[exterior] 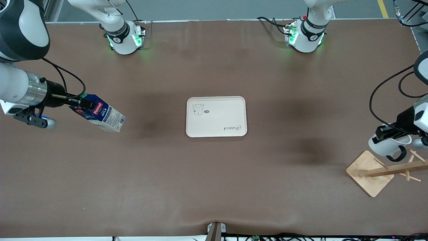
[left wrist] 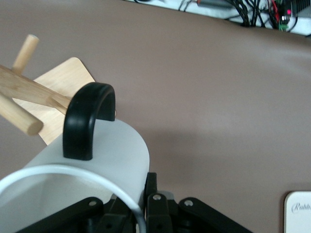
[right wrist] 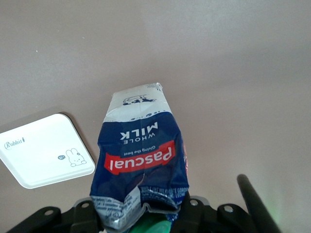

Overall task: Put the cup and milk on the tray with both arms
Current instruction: 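Lift the white mug off the stand peg with the left gripper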

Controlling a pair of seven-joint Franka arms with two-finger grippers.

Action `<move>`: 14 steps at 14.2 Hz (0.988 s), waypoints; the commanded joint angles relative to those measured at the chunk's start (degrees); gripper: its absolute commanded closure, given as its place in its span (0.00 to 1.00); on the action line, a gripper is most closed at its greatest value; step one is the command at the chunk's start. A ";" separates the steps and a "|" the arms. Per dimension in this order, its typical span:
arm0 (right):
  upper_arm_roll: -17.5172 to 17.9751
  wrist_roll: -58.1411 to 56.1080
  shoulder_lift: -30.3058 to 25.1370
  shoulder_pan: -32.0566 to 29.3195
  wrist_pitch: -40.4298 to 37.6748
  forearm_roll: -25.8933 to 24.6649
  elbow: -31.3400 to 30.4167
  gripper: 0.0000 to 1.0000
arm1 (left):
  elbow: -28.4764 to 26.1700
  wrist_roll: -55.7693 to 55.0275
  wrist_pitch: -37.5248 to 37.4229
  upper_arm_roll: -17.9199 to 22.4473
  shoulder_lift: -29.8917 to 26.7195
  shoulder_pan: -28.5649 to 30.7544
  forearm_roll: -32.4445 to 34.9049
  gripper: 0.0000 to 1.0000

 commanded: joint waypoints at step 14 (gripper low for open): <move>0.72 -1.82 0.04 0.56 -2.58 1.03 -1.36 1.00 | 7.08 -34.83 -10.56 -7.32 4.83 -20.15 9.77 1.00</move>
